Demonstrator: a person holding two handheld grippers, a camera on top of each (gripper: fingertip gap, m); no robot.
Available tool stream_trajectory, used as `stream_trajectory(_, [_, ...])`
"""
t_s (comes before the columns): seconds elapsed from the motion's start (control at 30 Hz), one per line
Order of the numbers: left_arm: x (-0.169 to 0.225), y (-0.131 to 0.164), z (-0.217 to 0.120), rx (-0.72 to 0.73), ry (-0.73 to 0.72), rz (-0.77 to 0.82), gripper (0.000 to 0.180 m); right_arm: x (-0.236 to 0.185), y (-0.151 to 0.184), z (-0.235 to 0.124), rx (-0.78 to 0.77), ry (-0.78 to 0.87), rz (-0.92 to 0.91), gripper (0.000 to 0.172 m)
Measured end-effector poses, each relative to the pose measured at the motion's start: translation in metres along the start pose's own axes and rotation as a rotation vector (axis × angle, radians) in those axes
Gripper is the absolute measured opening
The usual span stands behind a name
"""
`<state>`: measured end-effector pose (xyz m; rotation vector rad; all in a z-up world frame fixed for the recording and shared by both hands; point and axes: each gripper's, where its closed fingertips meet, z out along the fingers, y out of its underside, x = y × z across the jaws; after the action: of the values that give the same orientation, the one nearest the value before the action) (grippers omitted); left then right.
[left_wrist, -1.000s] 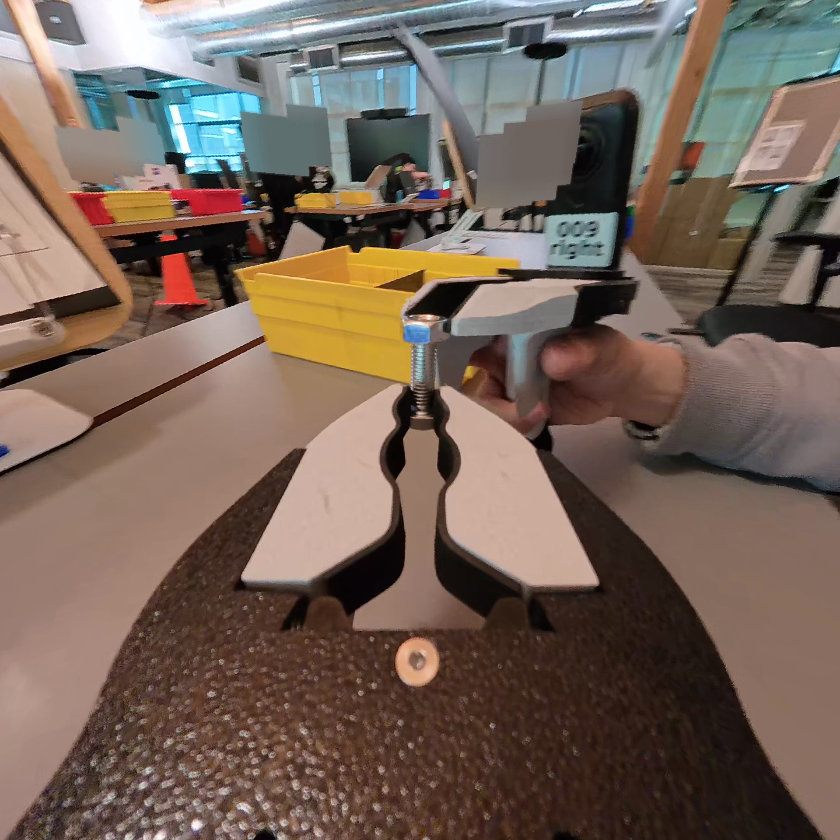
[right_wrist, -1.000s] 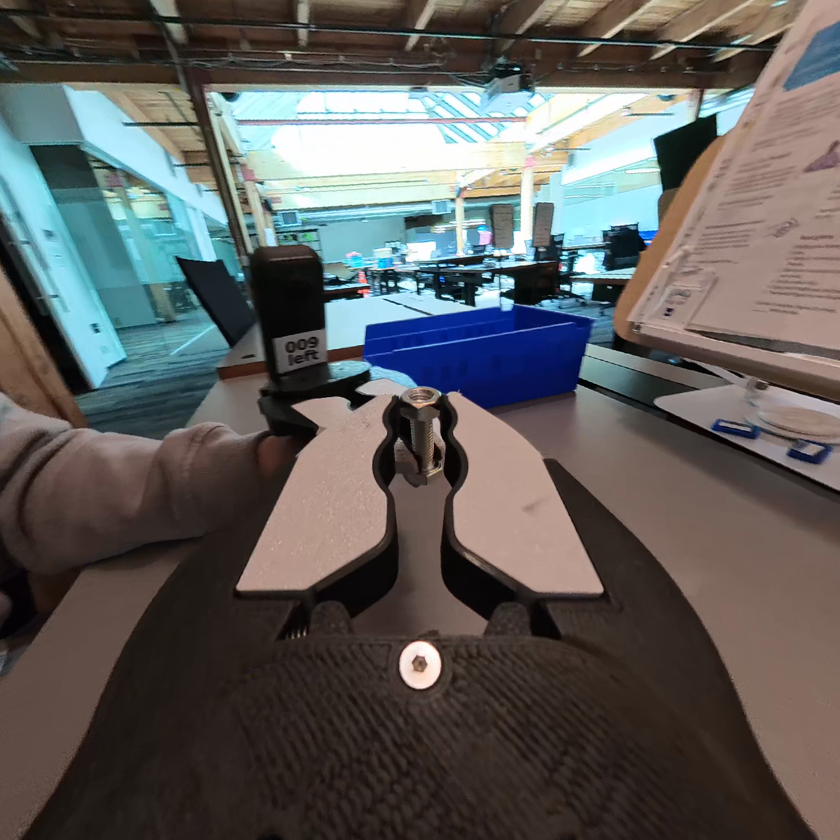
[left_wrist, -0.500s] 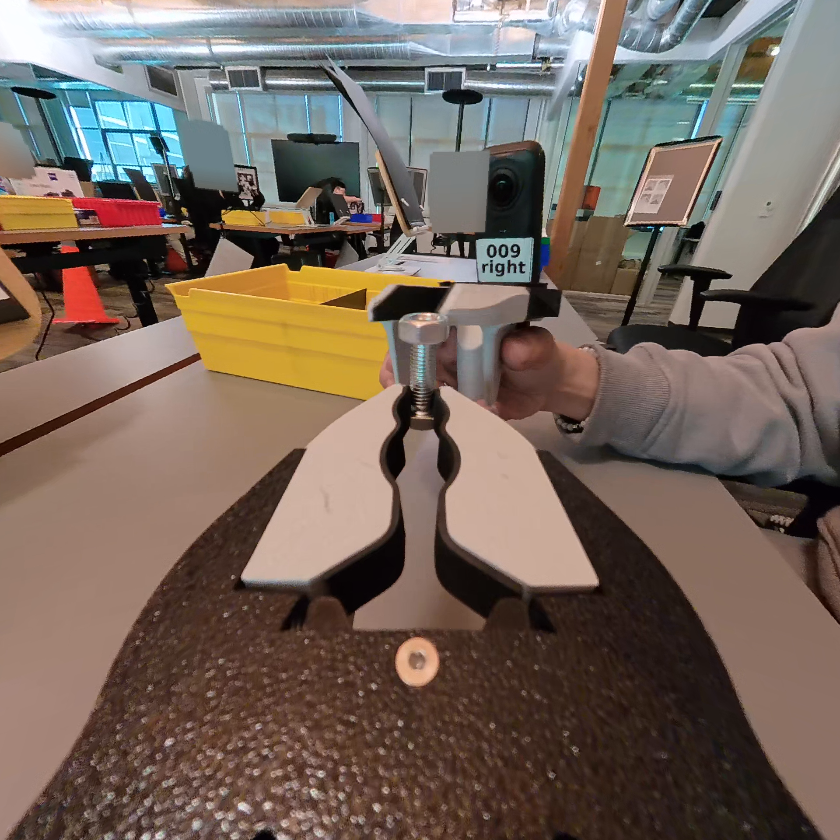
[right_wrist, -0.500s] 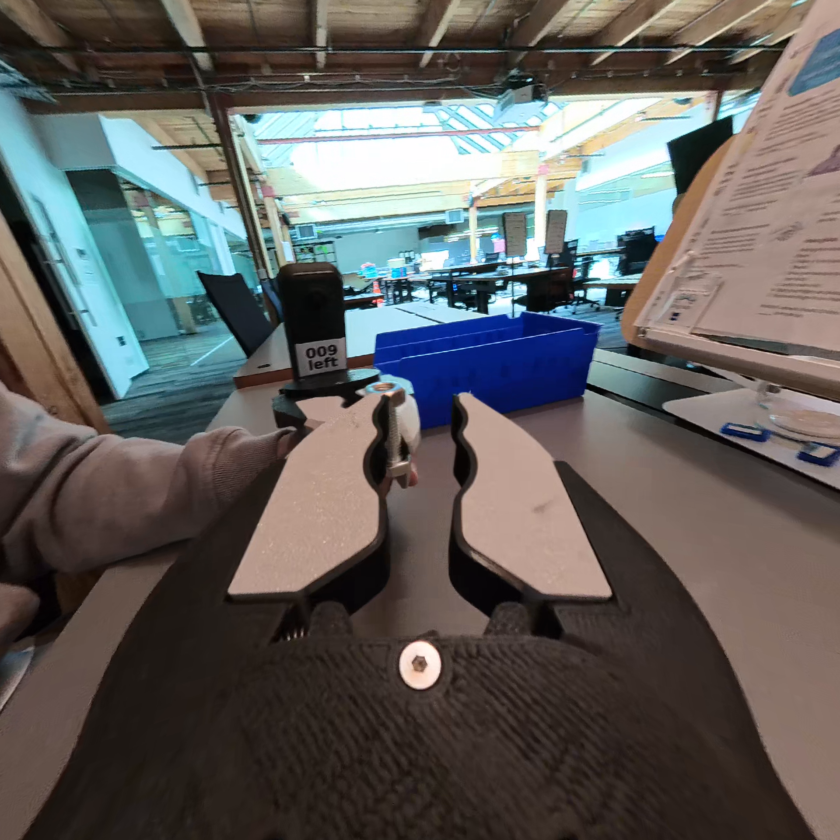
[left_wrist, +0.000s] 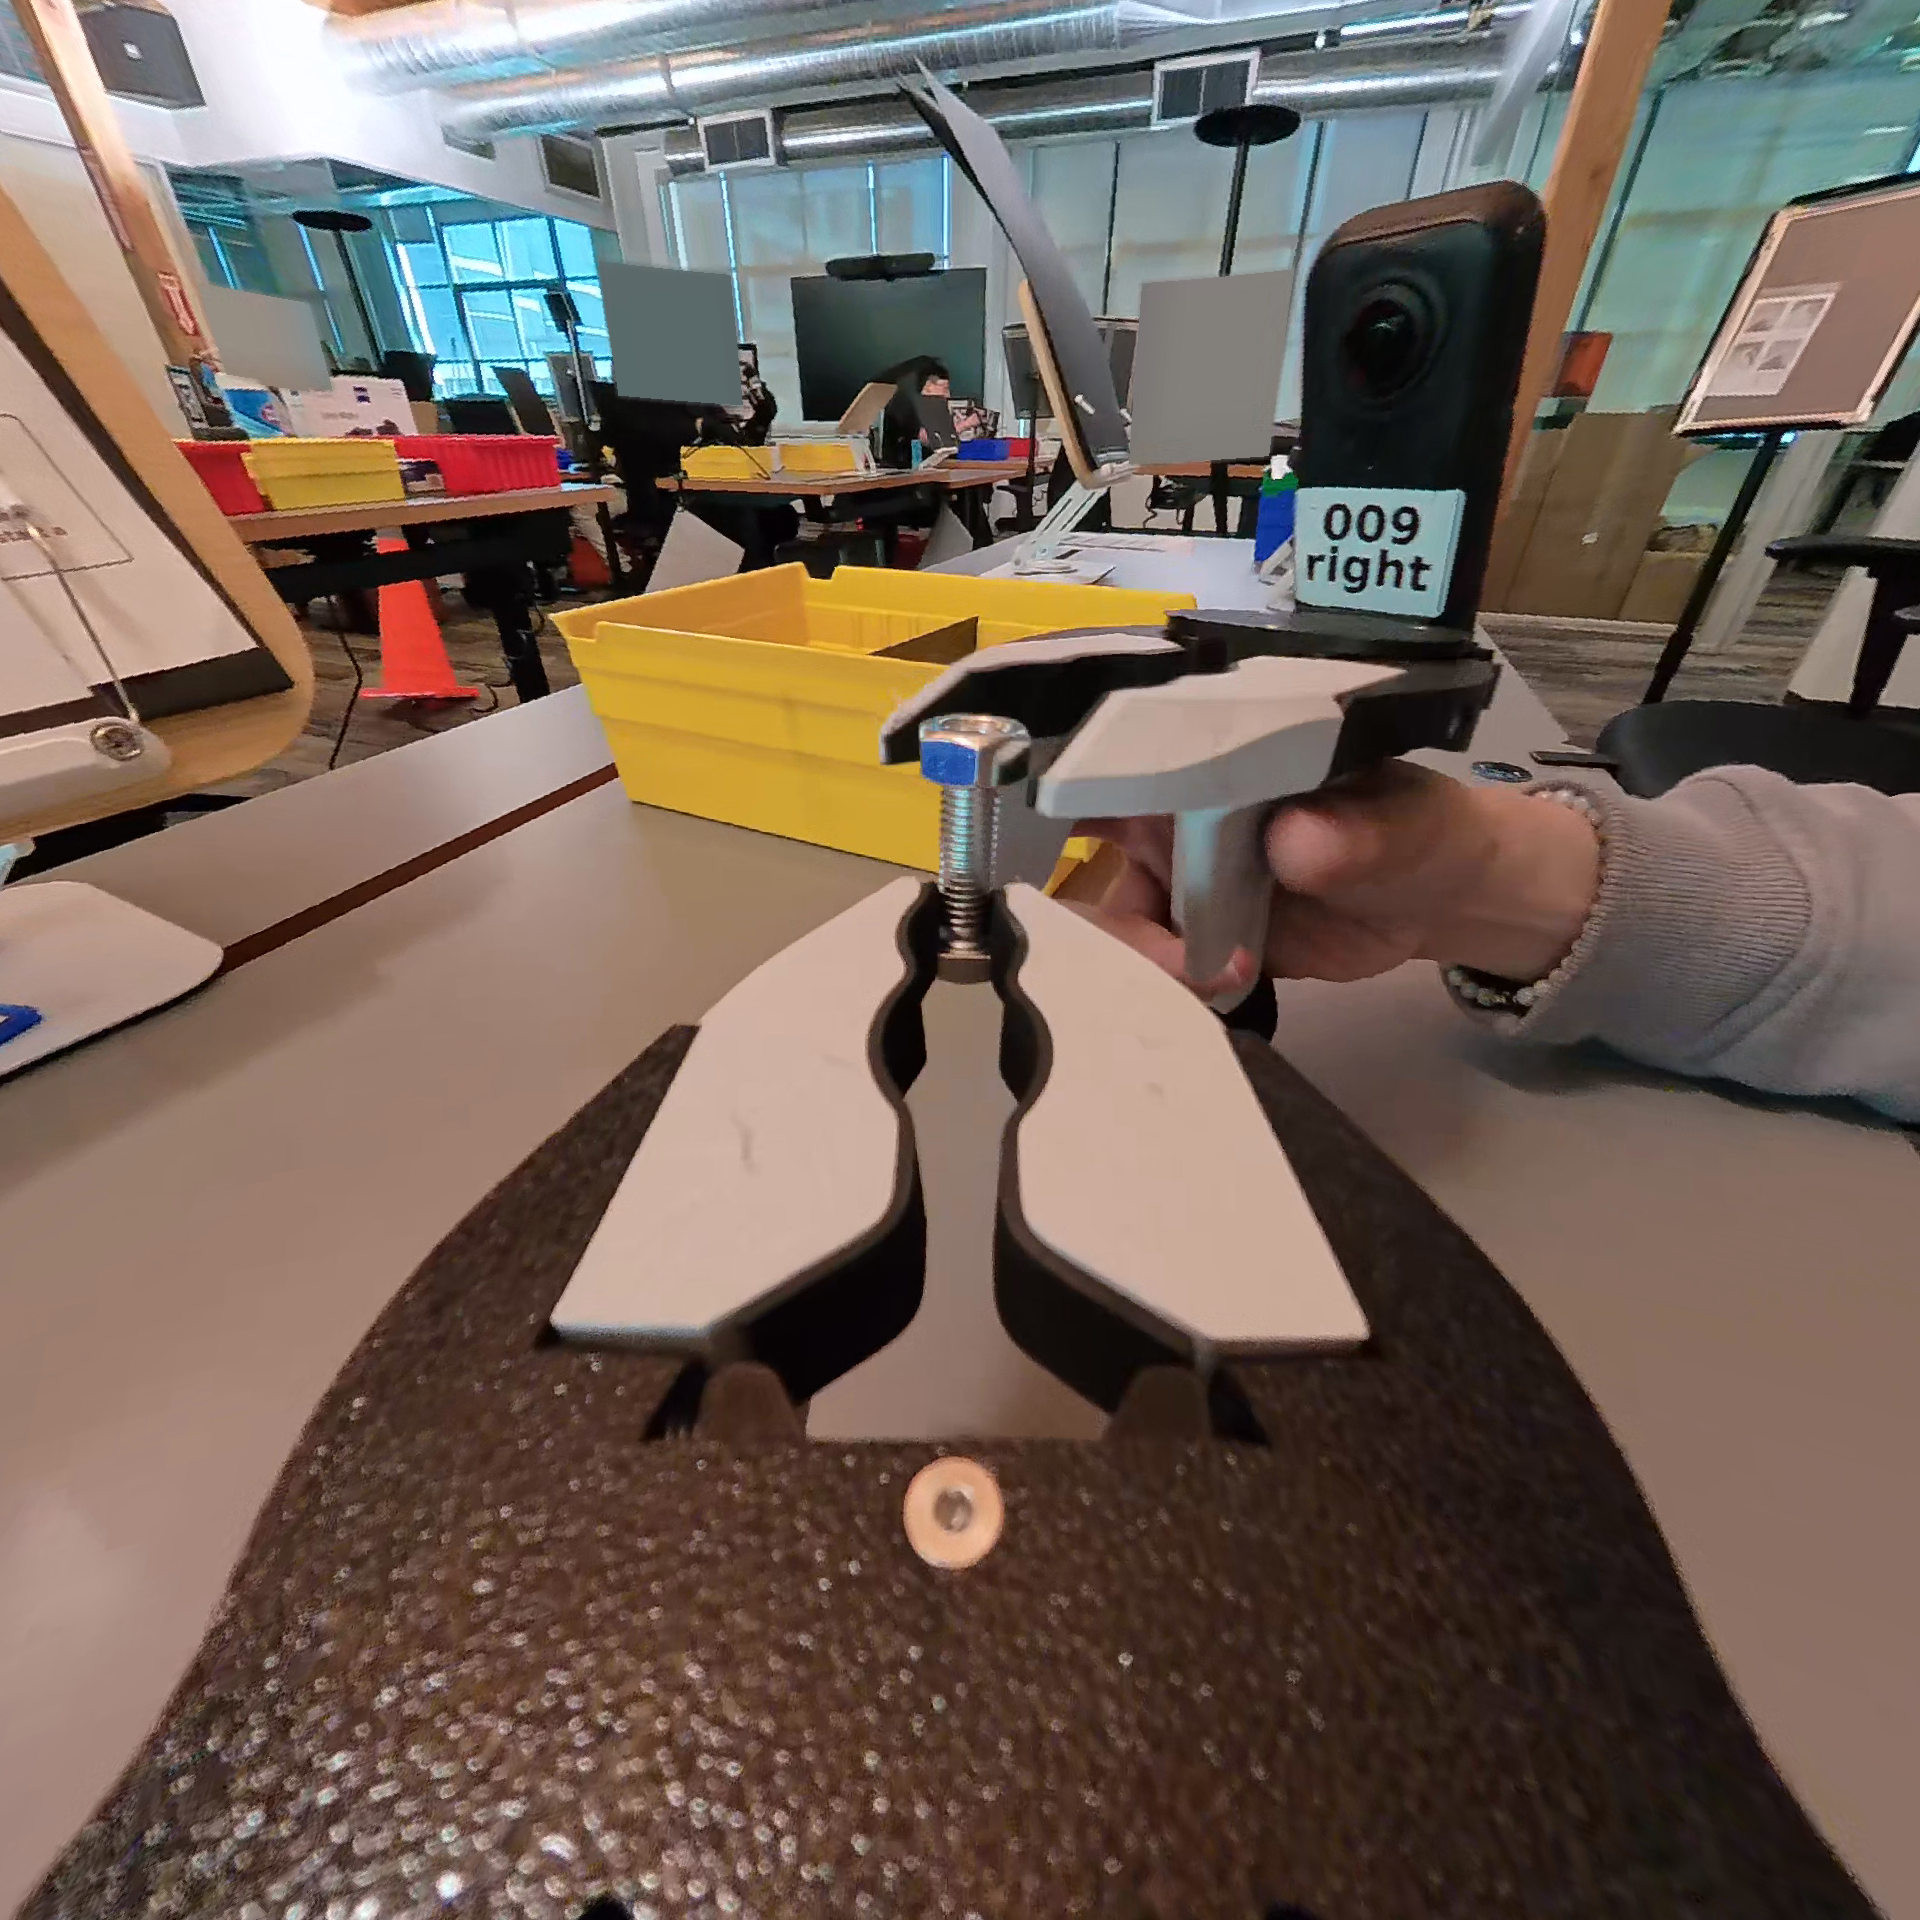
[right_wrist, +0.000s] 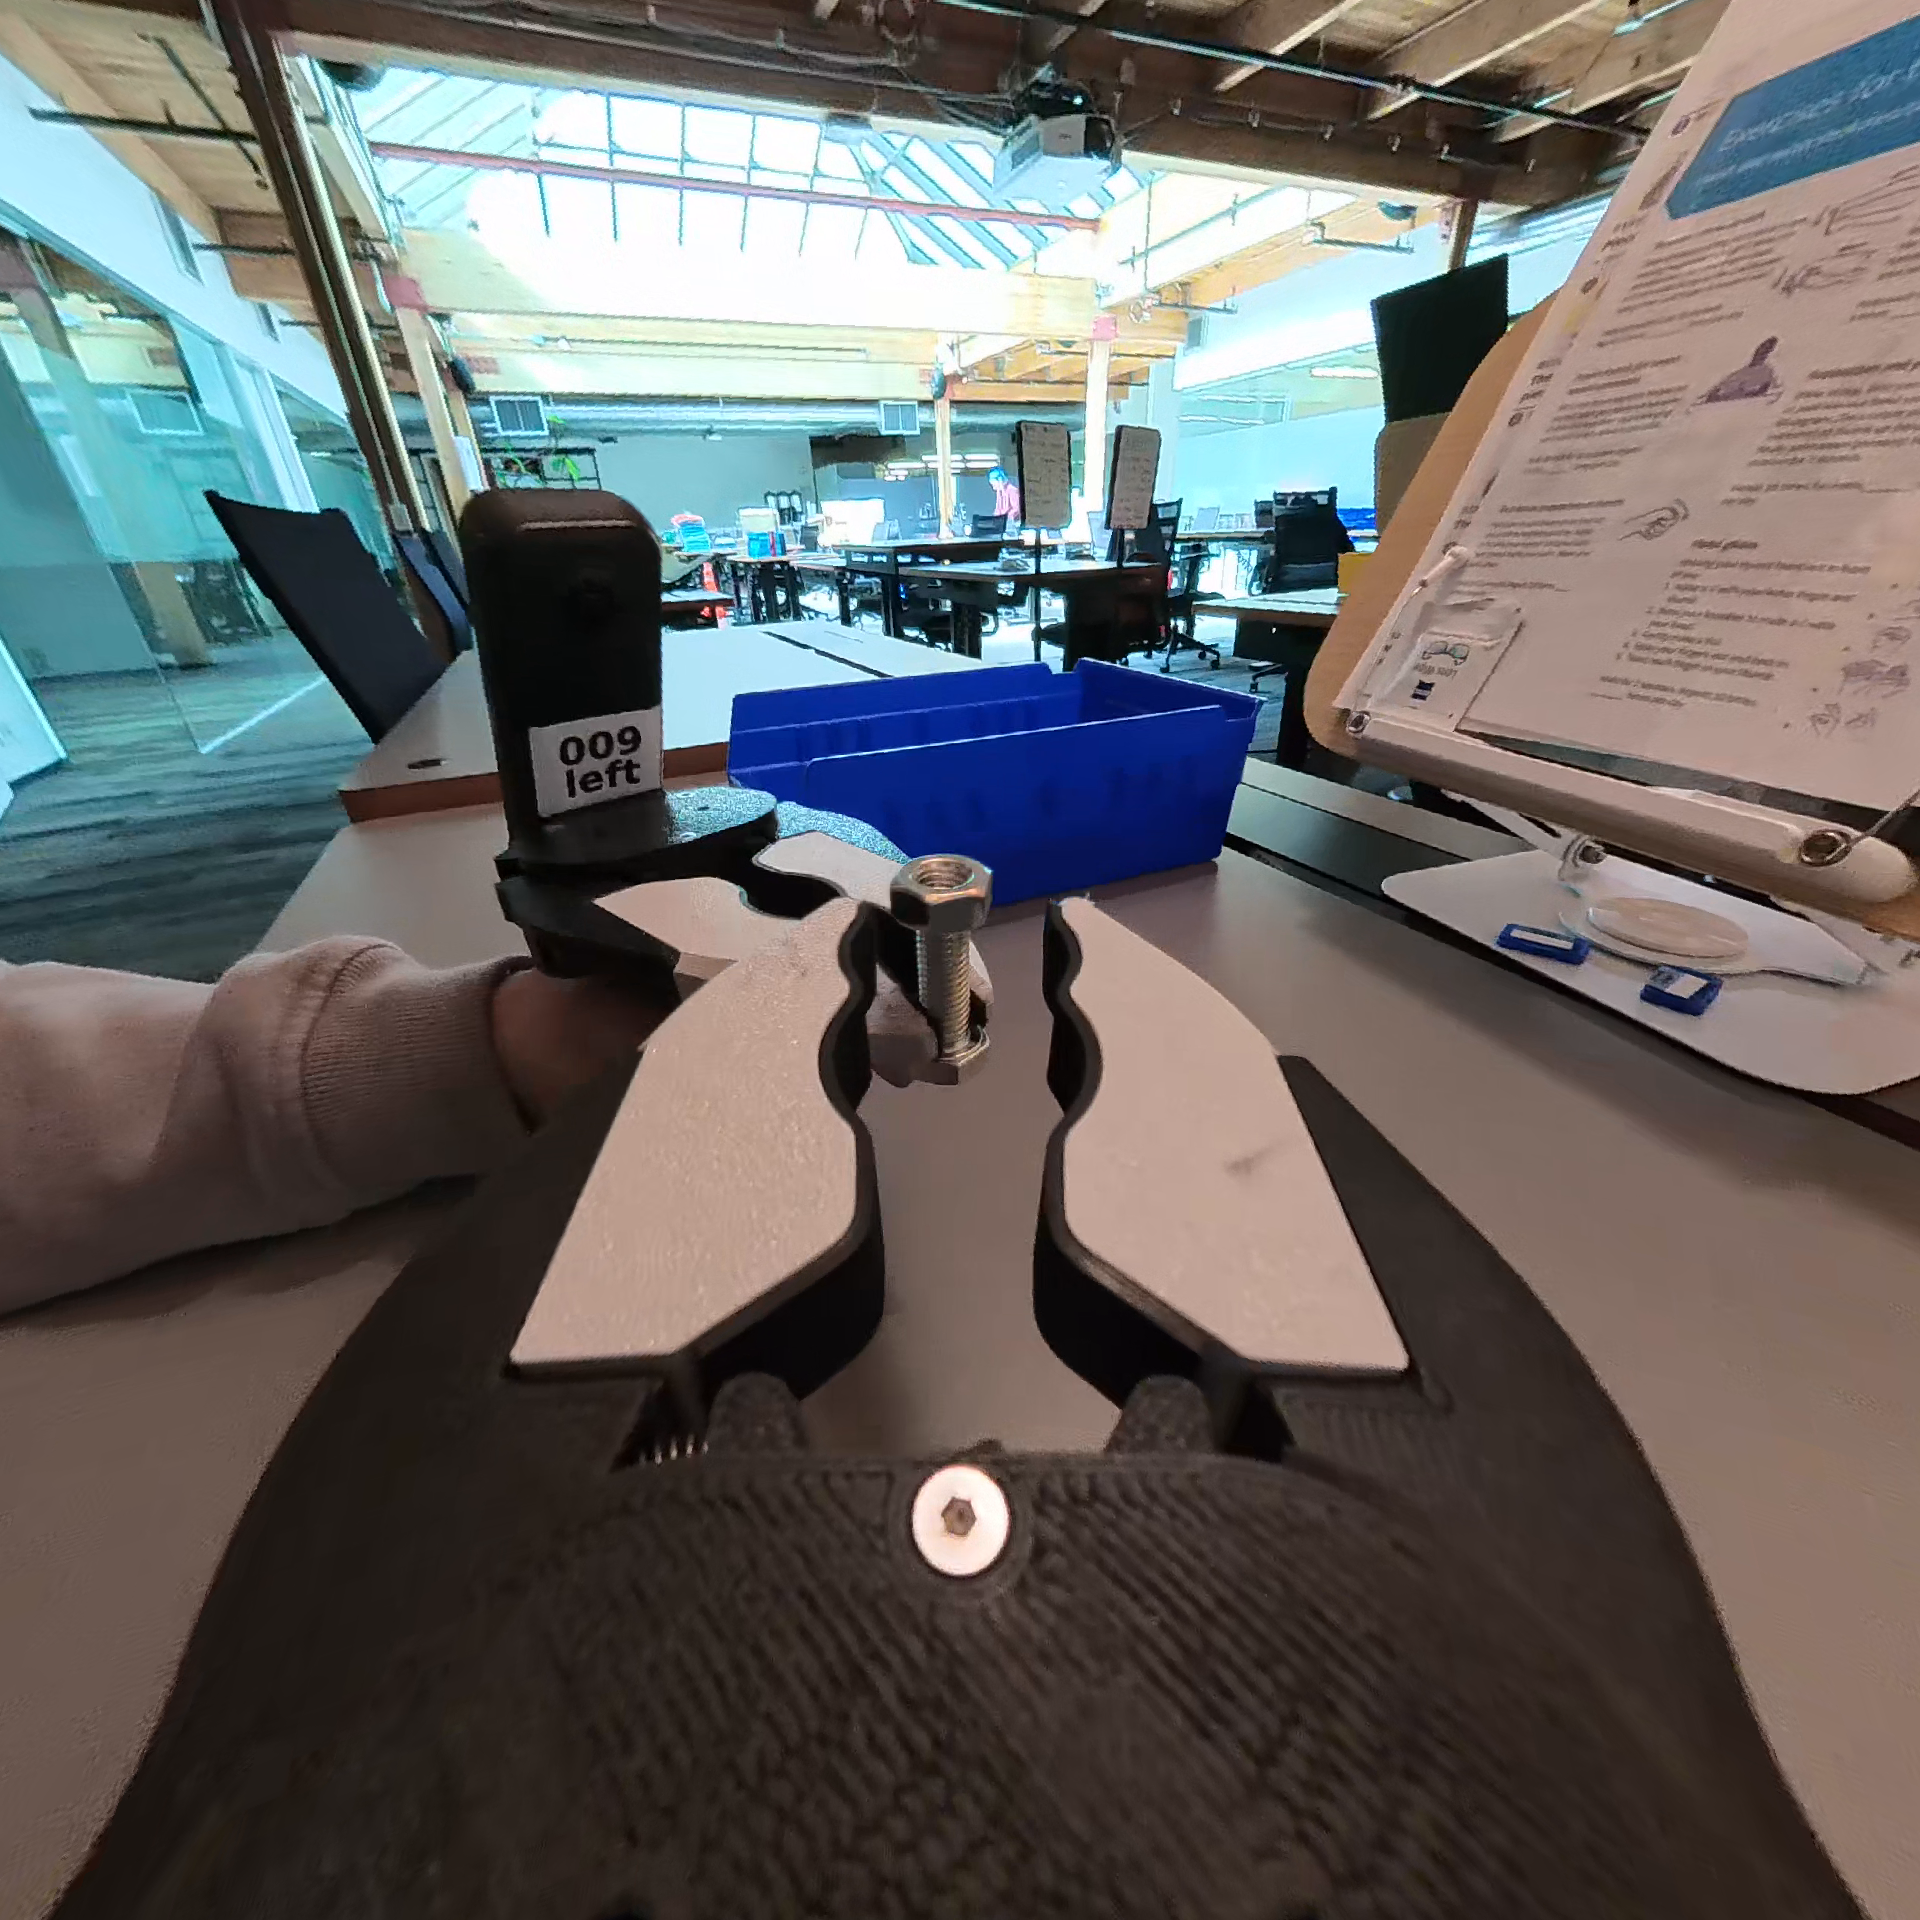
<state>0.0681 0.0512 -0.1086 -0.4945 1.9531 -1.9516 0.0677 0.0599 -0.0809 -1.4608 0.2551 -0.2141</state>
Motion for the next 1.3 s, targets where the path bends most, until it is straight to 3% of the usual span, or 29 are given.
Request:
stream_trajectory(0.5, [-0.002,0.002,0.002,-0.014,-0.028,0.028,0.008,-0.001,0.001,0.002,-0.002,0.013,-0.029,0.018])
stream_trajectory(0.7, [0.029,-0.011,-0.006,0.069,0.239,-0.069,0.008,-0.027,-0.012,-0.01,0.034,-0.256,0.025,0.018])
stream_trajectory(0.9, [0.044,-0.017,-0.01,0.097,0.353,-0.1,0.008,-0.041,-0.019,-0.015,0.062,-0.354,0.023,0.018])
stream_trajectory(1.07, [0.034,-0.012,-0.006,0.066,0.269,-0.073,0.008,-0.032,-0.014,-0.013,0.046,-0.299,0.055,0.019])
stream_trajectory(1.17, [0.025,-0.011,-0.005,0.063,0.208,-0.057,0.008,-0.015,-0.012,-0.011,0.04,-0.18,0.041,0.034])
stream_trajectory(1.3, [0.018,-0.014,-0.008,0.08,0.172,-0.053,0.008,0.007,-0.021,-0.016,0.092,-0.058,0.071,0.028])
